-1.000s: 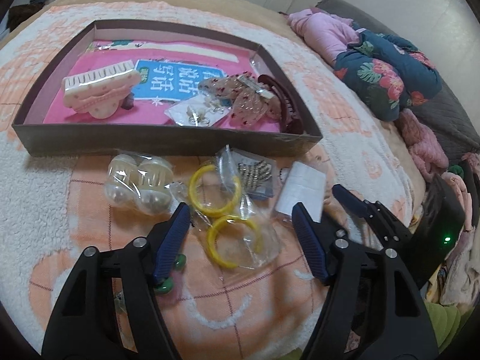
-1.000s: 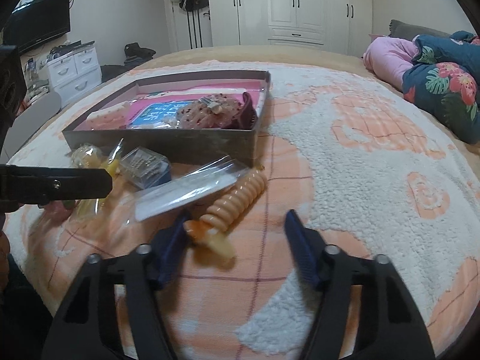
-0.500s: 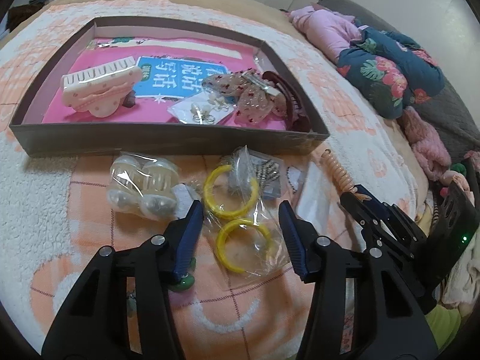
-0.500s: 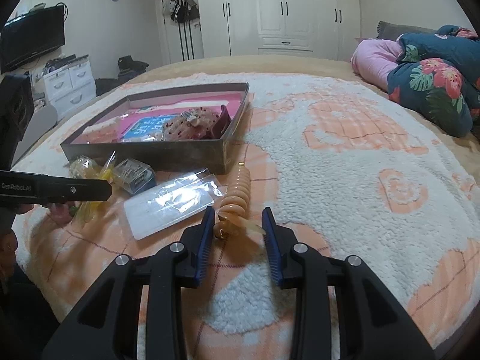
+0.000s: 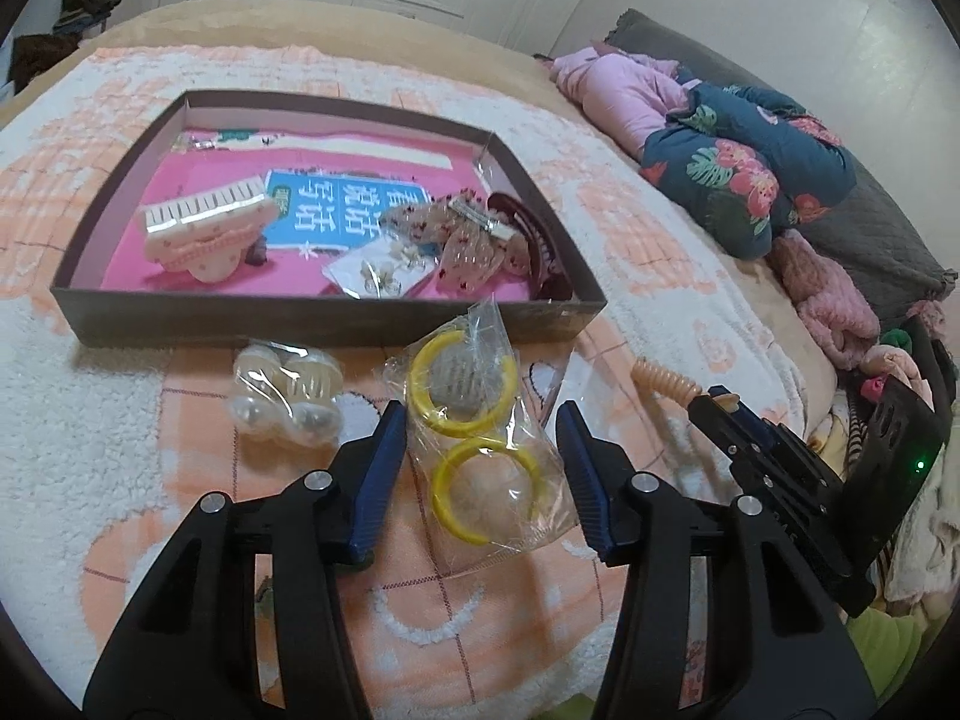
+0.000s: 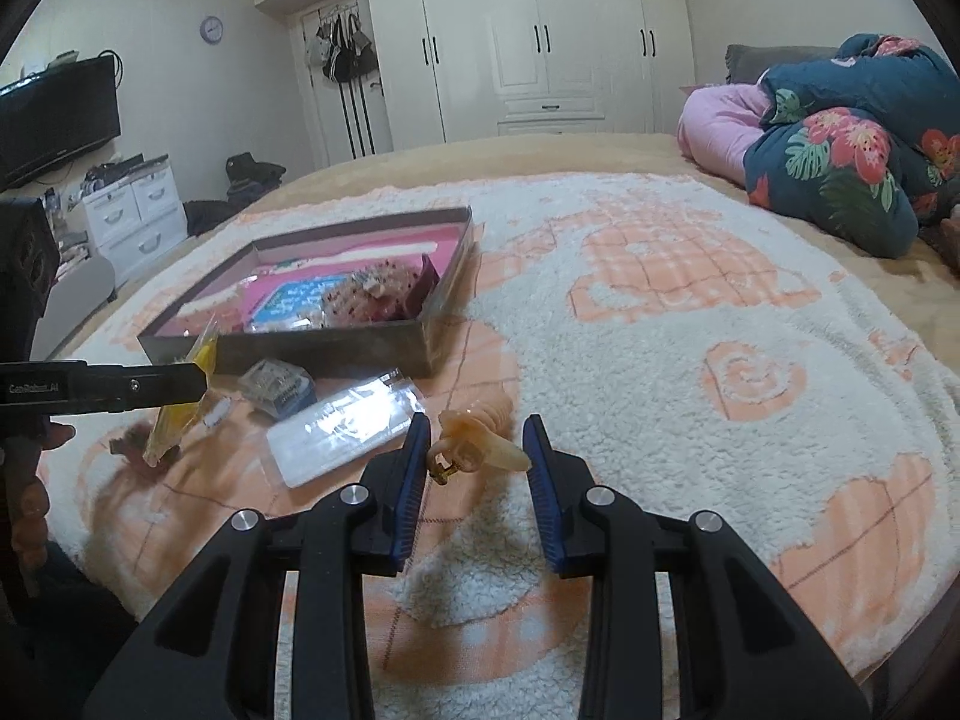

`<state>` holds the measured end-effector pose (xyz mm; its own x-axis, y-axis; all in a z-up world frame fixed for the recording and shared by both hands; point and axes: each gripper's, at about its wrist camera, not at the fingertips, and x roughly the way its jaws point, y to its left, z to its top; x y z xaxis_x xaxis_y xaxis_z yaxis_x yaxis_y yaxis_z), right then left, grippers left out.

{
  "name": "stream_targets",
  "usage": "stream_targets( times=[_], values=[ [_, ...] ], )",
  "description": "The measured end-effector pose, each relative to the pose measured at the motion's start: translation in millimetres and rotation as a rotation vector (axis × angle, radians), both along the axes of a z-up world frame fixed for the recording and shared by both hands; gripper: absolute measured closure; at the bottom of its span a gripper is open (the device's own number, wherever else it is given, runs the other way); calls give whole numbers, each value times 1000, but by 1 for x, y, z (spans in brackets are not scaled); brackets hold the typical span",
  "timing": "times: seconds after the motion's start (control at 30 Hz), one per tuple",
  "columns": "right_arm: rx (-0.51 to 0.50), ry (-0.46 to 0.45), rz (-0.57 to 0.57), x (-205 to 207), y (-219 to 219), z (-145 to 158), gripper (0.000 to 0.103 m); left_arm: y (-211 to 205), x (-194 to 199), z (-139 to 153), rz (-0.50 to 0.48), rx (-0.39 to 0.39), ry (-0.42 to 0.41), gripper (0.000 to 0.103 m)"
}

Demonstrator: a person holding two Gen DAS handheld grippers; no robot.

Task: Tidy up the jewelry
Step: 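Carry the bangle bag and spiral hair tie into the pink box and open both tools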

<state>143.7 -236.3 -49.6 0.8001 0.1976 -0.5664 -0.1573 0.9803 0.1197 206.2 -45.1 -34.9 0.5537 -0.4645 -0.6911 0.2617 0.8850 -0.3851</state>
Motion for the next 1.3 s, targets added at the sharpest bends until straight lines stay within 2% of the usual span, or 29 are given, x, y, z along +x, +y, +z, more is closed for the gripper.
stream_targets(
  times=[0.27, 0.6, 0.9, 1.3],
  values=[
    [-21, -55, 15, 1, 7, 26, 73, 18, -5, 20, 37, -16, -61, 61],
    [-23, -73, 45, 14, 24, 45, 73, 51, -5, 33, 108, -48, -100, 61],
    [-24, -102, 103, 30, 51, 59, 73, 84, -2, 36, 185, -64, -115, 61],
    [-28, -137, 161, 71, 95, 74, 73, 113, 13, 36, 257, -38, -141, 61]
  ],
)
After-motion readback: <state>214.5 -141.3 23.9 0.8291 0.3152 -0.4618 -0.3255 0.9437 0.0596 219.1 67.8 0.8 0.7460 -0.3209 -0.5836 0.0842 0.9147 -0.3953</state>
